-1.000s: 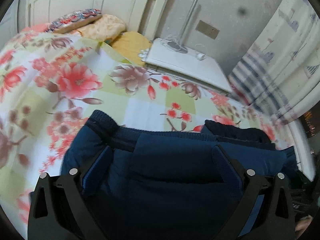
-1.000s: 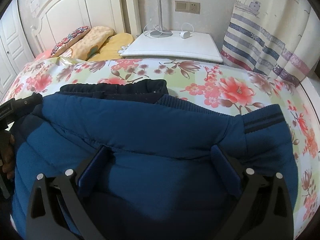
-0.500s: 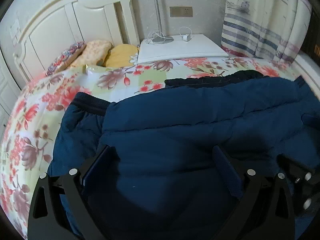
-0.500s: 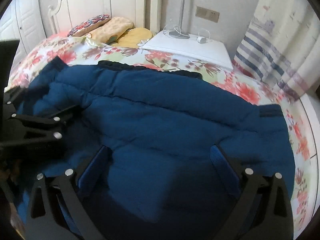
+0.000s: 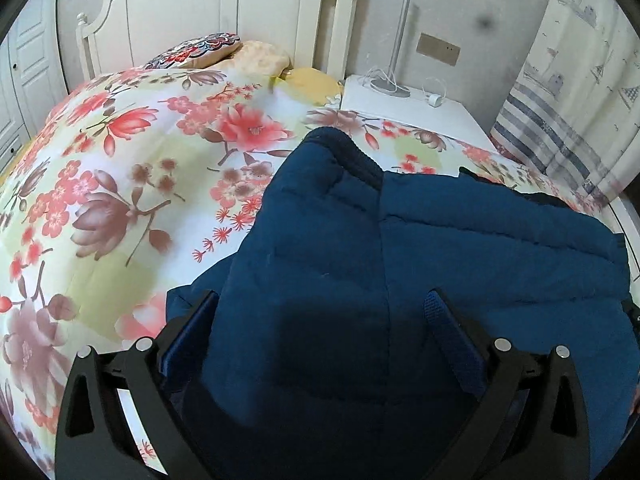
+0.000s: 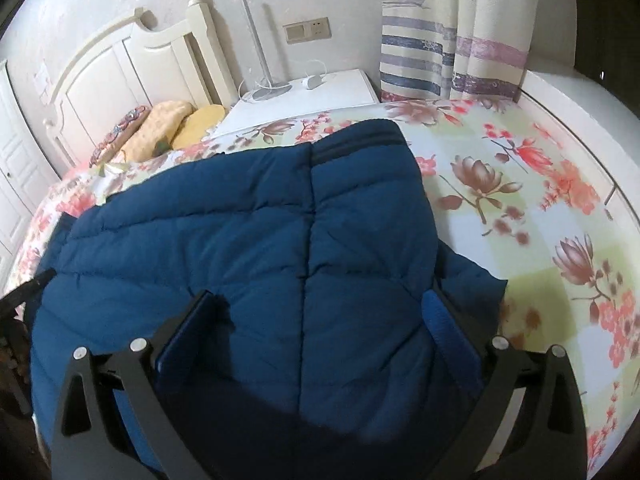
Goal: Fold large clothes
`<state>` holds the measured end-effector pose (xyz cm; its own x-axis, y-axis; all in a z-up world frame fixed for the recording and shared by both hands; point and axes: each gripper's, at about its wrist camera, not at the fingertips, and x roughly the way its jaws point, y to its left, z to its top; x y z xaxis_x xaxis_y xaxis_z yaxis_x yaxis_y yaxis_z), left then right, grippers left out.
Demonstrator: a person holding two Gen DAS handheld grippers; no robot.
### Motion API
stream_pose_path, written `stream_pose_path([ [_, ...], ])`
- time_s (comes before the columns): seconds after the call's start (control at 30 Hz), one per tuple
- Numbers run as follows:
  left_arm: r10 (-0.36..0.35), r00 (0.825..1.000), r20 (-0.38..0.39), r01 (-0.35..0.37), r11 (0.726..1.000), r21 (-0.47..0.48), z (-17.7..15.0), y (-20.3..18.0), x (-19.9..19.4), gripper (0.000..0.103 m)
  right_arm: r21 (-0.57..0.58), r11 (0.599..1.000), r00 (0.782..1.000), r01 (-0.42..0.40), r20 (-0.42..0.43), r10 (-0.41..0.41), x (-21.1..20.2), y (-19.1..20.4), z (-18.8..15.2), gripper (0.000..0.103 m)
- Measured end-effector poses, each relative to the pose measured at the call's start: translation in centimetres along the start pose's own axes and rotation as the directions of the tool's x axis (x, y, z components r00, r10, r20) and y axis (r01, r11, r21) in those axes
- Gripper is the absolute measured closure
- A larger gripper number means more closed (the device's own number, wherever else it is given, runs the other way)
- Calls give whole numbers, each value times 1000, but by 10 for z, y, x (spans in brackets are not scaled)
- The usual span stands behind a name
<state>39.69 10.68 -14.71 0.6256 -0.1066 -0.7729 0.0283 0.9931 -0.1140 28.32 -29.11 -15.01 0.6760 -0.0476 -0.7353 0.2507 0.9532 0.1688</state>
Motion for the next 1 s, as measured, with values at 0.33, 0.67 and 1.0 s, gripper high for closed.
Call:
stream_pose_path([
  [0.33, 60, 996, 60, -60, 998, 7, -5, -20, -33, 4, -41, 997, 990, -63, 126, 67, -58, 26, -10, 3],
  [0.67, 123, 971, 207, -173, 955, 243, -56, -112, -45, 4, -431, 902, 997, 19, 79, 17, -36, 145, -69, 2],
  [1.0, 114, 986, 125, -98, 987, -128, -27, 12, -45, 4, -228, 971, 994, 71, 102, -49, -57, 69, -57, 3],
])
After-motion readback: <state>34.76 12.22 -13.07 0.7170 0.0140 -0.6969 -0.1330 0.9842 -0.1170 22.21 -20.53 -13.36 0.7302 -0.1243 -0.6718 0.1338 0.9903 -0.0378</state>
